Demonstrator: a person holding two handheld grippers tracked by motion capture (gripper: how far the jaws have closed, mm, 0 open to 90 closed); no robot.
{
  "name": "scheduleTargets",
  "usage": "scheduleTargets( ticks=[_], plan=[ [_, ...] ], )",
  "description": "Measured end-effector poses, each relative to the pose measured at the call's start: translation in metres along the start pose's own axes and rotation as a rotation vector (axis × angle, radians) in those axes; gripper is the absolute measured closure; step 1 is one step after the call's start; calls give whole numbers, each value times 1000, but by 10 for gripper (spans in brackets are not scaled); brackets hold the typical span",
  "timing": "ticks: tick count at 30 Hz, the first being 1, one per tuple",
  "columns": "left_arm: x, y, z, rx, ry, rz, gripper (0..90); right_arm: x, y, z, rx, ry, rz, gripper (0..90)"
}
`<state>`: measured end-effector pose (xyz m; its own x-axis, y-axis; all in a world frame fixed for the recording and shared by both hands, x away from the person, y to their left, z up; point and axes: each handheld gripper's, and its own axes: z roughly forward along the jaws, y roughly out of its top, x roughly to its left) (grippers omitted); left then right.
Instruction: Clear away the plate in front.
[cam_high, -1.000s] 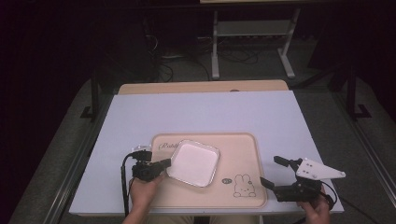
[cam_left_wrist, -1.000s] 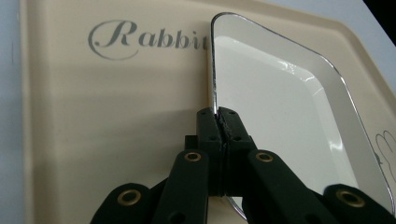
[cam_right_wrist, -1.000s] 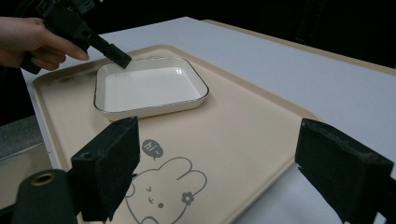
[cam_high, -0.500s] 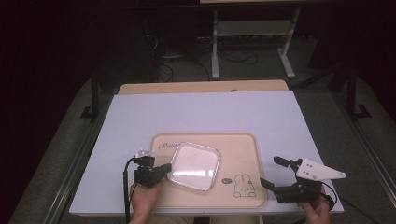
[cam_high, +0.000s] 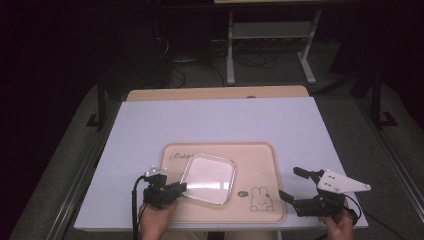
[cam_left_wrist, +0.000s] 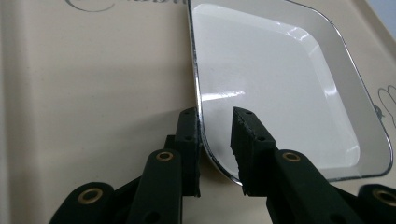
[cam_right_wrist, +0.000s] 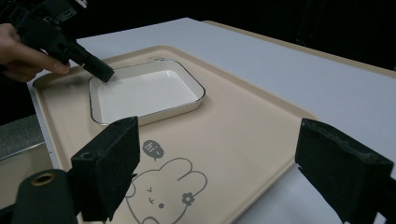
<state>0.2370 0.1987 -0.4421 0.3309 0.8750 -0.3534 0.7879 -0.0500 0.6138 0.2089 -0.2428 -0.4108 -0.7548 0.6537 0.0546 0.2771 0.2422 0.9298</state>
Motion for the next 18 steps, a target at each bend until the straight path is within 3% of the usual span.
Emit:
scheduleTargets(
  ticks=[18],
  plan=[
    [-7,-14,-6,-1,-38,6,630,0,0,0,0,-3,-1,131]
  ],
)
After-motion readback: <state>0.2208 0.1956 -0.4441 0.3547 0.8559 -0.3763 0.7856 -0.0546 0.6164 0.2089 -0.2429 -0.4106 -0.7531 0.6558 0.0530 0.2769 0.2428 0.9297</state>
